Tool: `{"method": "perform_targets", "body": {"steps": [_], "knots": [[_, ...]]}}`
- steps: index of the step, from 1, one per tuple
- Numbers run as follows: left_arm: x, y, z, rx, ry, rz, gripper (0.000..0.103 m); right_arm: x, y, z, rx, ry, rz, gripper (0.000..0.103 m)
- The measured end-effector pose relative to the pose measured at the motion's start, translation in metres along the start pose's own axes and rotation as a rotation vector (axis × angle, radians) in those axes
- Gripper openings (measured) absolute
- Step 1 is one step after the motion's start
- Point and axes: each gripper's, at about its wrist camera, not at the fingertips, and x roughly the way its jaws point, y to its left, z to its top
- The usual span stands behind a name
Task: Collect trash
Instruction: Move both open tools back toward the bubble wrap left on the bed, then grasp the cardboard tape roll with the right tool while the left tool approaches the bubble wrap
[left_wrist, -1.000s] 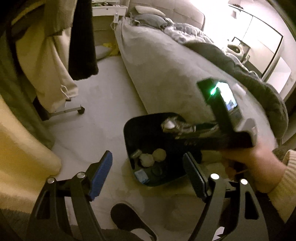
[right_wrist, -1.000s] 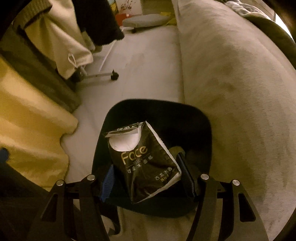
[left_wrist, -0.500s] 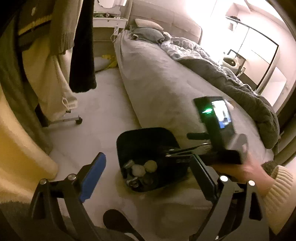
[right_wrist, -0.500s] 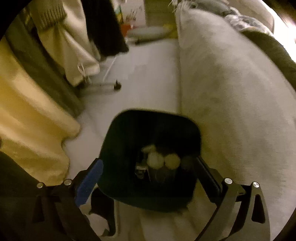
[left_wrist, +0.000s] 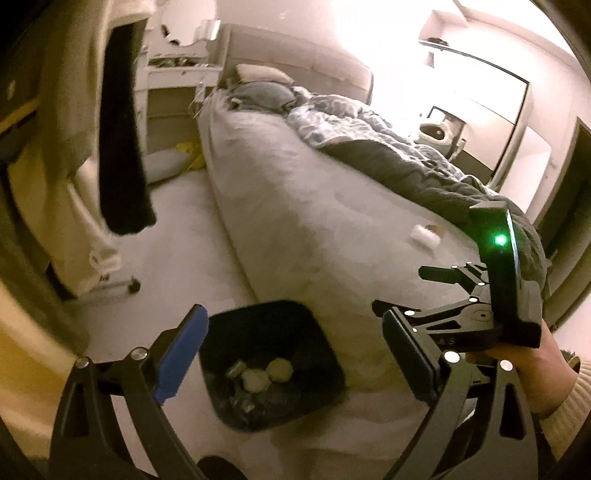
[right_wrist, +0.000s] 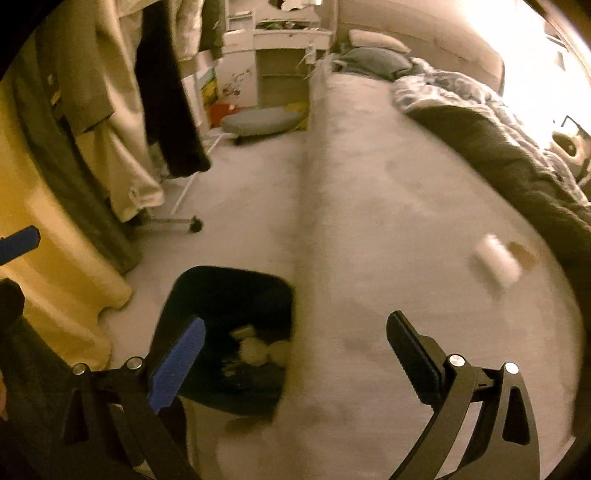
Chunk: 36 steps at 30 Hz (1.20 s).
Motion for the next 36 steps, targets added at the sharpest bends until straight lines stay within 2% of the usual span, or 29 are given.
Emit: {"method": "perform_targets", "body": {"steps": [7,10,21,26,30,34,36], "knots": [[0.026,-0.031,0.023,0.092,-0.026,-0.025,0.097,-0.018,-0.047,0.009,0.073,-0.059,-0.032,0.099],[0.041,-0.043,0.028,0.131,-0.029,-0.013,0.097,-0.018,-0.068,0.014,0.083,-0.062,-0.099,0.099],[0.105,-0.073,0.062,0.214,-0.034,-0.048,0.097,-0.010,-0.146,0.031,0.213,-0.095,-0.140,0.099],[0.132,-0.073,0.077,0.196,-0.033,-0.062,0.097,-0.007,-0.181,0.037,0.300,-0.109,-0.122,0.099],[0.155,-0.078,0.085,0.222,-0.027,-0.068,0.097,0.001,-0.202,0.040,0.369,-0.098,-0.082,0.099],[0.174,-0.092,0.086,0.262,-0.001,-0.110,0.097,0.012,-0.213,0.039,0.378,-0.060,-0.104,0.099],[0.185,-0.100,0.086,0.258,0.029,-0.157,0.097,0.020,-0.220,0.036,0.400,-0.044,-0.098,0.099]]}}
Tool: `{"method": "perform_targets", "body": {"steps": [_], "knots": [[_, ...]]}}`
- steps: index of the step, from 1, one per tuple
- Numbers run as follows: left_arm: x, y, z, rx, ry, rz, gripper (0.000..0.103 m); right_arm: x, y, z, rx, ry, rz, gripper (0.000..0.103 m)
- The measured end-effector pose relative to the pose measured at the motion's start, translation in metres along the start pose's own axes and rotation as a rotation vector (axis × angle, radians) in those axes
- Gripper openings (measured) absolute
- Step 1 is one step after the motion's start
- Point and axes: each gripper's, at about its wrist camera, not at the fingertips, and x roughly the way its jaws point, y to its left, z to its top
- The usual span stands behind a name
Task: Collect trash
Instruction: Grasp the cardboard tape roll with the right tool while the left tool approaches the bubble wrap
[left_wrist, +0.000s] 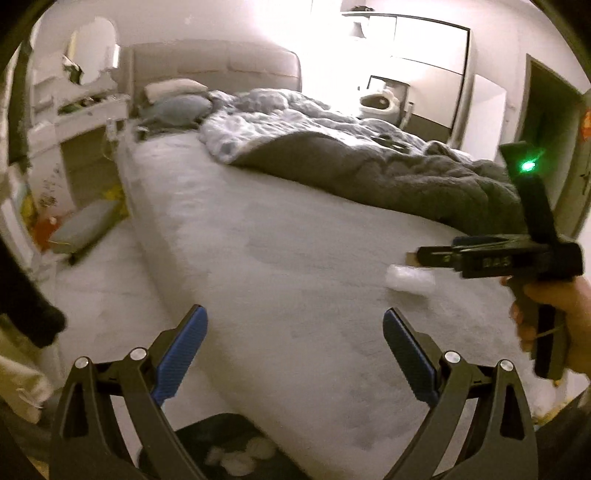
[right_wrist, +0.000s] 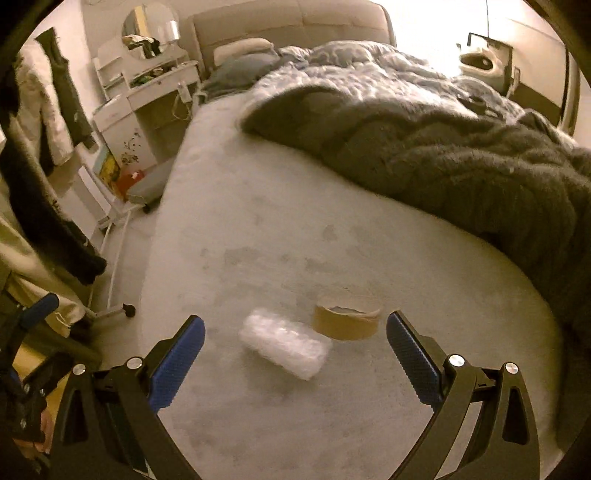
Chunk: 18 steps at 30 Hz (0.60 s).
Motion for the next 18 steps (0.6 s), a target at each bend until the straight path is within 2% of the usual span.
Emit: {"method": "perform_targets", "body": {"steps": [6,8,9,10,14,18], "knots": [[0.029,-0.022,0.000,0.027,0.071,-0.096,0.097,0.016,-0.018,0.003,0.042,0.004,-0.008,0.098],[0.036,-0.028,0.001,0.021,0.085,-0.127,0.097,0.021,-0.022,0.004,0.056,0.013,0.005,0.085],[0.039,-0.032,0.002,0.026,0.093,-0.127,0.097,0.023,-0.023,0.005,0.056,0.020,-0.004,0.074],[0.042,-0.035,0.003,0.036,0.098,-0.125,0.097,0.024,-0.024,0.006,0.057,0.022,-0.013,0.072],[0.048,-0.049,0.009,0.089,0.111,-0.096,0.097,0.031,-0.030,0.009,0.063,0.039,-0.018,0.072],[0.056,-0.057,0.016,0.098,0.122,-0.114,0.097,0.041,-0.038,0.007,0.061,0.056,-0.025,0.066]]}}
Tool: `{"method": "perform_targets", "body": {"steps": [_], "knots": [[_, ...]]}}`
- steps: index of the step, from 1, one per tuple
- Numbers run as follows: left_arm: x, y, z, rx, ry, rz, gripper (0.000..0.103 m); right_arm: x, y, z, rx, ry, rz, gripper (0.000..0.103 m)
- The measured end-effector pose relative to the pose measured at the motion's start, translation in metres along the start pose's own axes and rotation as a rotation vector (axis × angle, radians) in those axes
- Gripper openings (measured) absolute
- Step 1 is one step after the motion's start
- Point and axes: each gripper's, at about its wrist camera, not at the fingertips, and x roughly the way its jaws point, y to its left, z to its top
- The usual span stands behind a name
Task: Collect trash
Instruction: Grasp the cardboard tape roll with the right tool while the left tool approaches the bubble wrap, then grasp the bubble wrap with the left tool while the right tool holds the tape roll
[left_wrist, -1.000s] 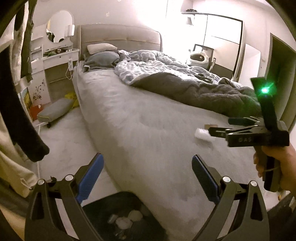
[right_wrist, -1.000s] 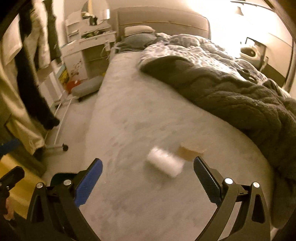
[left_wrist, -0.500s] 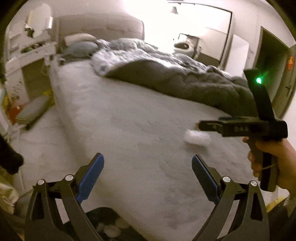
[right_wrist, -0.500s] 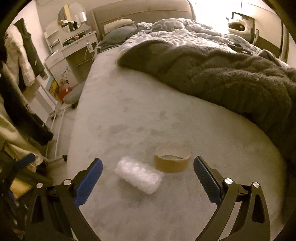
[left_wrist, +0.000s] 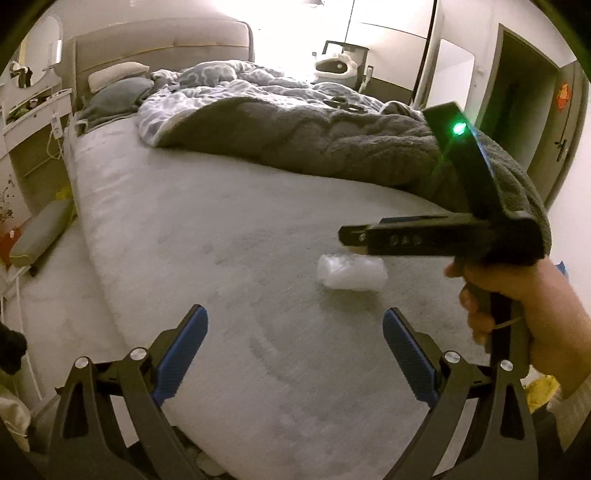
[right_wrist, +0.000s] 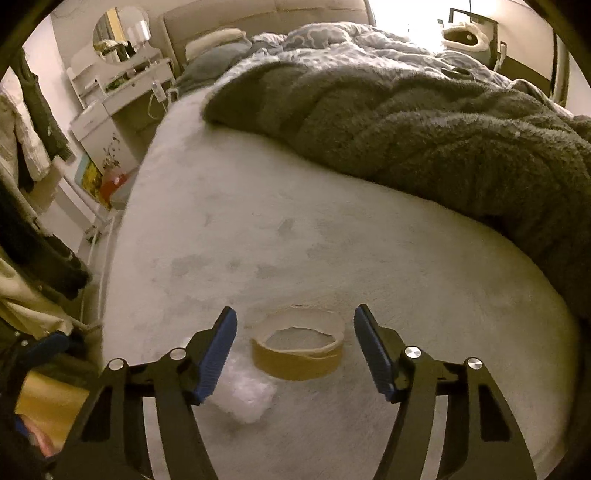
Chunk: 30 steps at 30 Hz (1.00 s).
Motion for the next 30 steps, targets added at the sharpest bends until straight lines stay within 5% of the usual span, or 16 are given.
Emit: {"method": "perform_targets", "body": {"steps": [4,13,22,30], "knots": [[0.010,-0.005,0.005,0.012,0.011,-0.001,0.097,0.010,-0.009,-0.002,0.019,0.024,0.029,0.050],[0.029,-0.026,0.017,0.013,-0.008,-0.027,0.097,-0.017,-0.032,0.002,0.047,-0.070,0.061,0.050],[0.060,-0.045,0.024,0.029,0.019,0.030,0.095,-0.025,-0.053,0.004,0.074,-0.105,0.064,0.050],[0.088,-0.055,0.026,0.042,0.065,0.082,0.084,-0.032,-0.065,0.003,0.078,-0.118,0.054,0.050]]}}
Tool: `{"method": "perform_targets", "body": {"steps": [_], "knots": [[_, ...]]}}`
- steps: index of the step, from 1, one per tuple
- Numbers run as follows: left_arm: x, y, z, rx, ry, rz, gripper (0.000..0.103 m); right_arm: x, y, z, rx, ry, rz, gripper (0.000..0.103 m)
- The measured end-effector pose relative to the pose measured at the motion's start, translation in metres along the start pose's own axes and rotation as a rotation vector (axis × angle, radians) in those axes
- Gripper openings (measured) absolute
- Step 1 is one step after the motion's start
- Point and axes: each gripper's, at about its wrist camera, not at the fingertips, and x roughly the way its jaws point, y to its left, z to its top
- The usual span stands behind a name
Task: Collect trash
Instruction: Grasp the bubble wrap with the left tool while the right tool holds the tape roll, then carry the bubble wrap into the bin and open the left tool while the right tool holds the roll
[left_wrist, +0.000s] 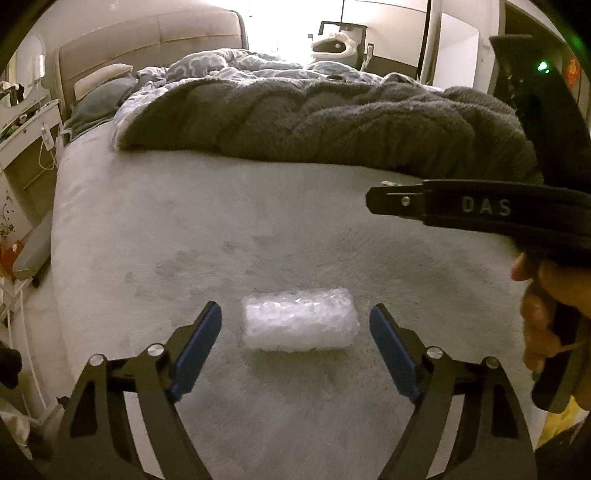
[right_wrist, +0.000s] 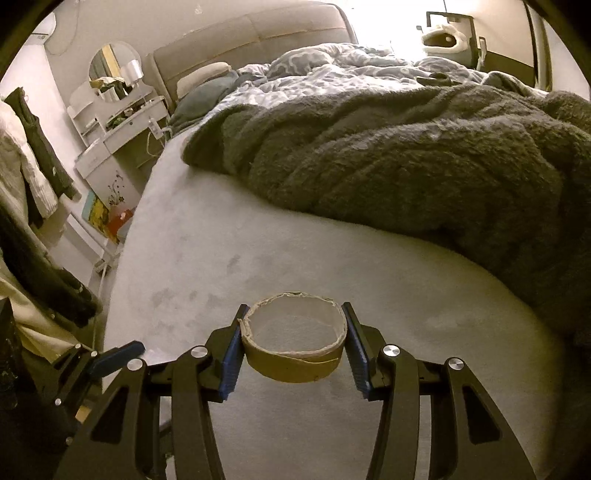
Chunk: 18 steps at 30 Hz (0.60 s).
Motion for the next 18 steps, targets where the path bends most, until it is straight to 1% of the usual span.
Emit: {"method": "perform_targets", "body": {"steps": [2,3,4,7,8,11,13,16,18], "knots": [[0.005,0.000,-0.001,-0.010,0.016,0.000,0.076,-0.003,-0.006,0.000,0.011,0.001,-0.005,0.050],[0.009,0.001,-0.001,-0.017,0.030,0.001,0.074,-0.004,-0.008,0.001,0.017,0.000,-0.004,0.050],[0.010,0.000,-0.001,-0.017,0.032,0.002,0.068,-0.007,-0.009,0.001,0.021,0.000,-0.002,0.050],[0.008,-0.002,0.000,-0.006,0.026,0.001,0.063,-0.012,-0.010,0.000,0.007,0.003,-0.016,0.050],[0.005,-0.002,0.001,-0.013,0.024,-0.011,0.063,-0.013,-0.011,-0.001,0.003,0.005,-0.024,0.050],[-0.004,-0.005,0.003,-0.018,0.008,-0.011,0.062,-0.018,-0.019,-0.006,0.017,0.013,-0.043,0.050],[-0.011,-0.006,0.003,-0.028,-0.002,-0.012,0.062,-0.024,-0.019,-0.012,0.036,0.012,-0.024,0.050],[-0.025,-0.004,-0.001,-0.039,-0.007,-0.012,0.062,-0.037,-0.012,-0.024,0.040,0.014,-0.021,0.050],[-0.037,0.003,-0.008,-0.068,-0.009,-0.019,0.062,-0.049,-0.002,-0.035,0.028,0.008,-0.029,0.050]]}}
